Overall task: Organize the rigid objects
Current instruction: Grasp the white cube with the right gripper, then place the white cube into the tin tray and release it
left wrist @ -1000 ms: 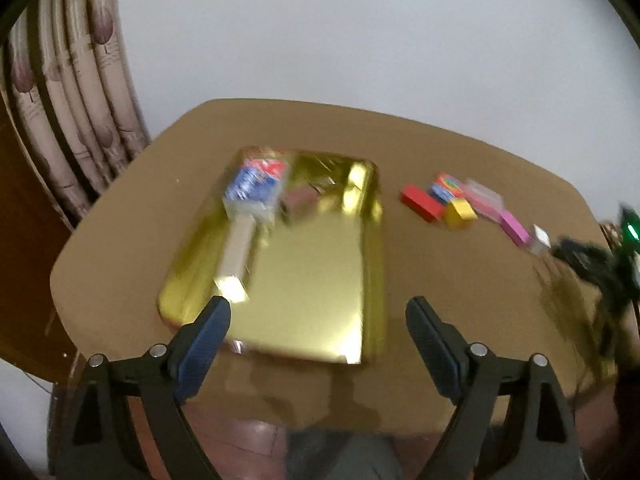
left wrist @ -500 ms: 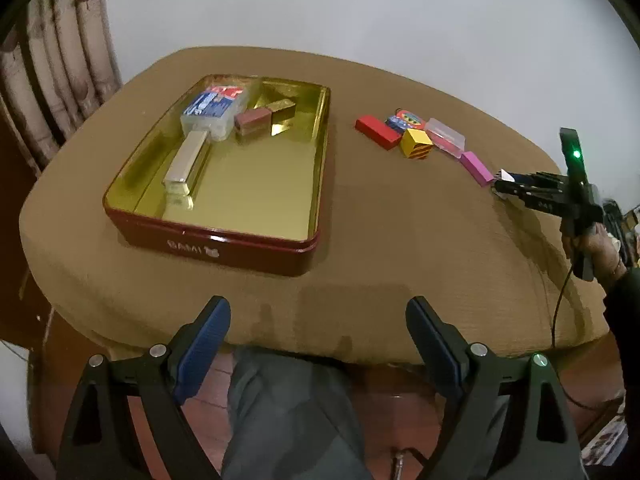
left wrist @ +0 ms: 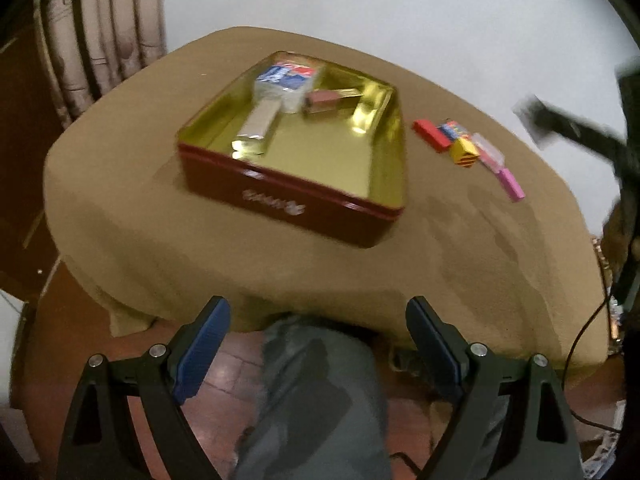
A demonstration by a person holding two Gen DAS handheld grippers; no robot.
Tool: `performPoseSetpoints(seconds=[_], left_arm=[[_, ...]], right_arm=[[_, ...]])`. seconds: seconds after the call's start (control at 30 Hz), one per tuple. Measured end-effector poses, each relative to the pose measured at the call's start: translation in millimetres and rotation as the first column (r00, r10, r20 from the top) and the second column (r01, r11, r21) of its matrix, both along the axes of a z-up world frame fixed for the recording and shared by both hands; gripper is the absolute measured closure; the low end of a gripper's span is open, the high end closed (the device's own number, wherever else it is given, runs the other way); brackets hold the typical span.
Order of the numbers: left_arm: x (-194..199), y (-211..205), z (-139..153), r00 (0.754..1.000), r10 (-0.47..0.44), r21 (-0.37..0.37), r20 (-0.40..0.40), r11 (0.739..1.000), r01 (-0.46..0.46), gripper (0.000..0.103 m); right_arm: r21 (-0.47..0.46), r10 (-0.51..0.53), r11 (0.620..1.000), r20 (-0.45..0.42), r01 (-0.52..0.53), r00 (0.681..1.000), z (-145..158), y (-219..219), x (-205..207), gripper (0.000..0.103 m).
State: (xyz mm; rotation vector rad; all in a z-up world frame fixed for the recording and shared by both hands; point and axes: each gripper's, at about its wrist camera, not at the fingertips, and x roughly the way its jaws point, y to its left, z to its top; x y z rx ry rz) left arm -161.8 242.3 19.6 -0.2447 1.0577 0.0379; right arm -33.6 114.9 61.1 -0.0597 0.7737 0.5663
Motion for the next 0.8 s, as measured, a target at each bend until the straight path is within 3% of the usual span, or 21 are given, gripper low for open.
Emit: performPoseSetpoints(seconds=[0.17,0.37,0.57,0.8], left_arm=[[-11,15,-3,1.000,0.007,0.023,0.008,1.000,-0.007,0.016],[-15,20,-3,1.000,-0.009,0.064,0.028,0.998,0.008,0.016],[-14,24,-9,1.000,-0.030,0.014,0.000,0.999,0.030,0.016],[-14,28,-15,1.000,-0.020,-0.033,-0.024,0.999,0.020,0.016]], right_arm=[[-0.021,0.096,0.995,-0.095,-0.098,0.991,-27,101,58,0.065],[-0.135,0.088,0.984,-0.212,-0.118,0.973,-71,174,110,0.065],[-0.204,0.048,0.974,-0.259,-0.104,0.965,-101,207,132,0.064],[-0.154,0.009,0.987,-0.286,-0.055,0.958,-112,205,150,0.064]])
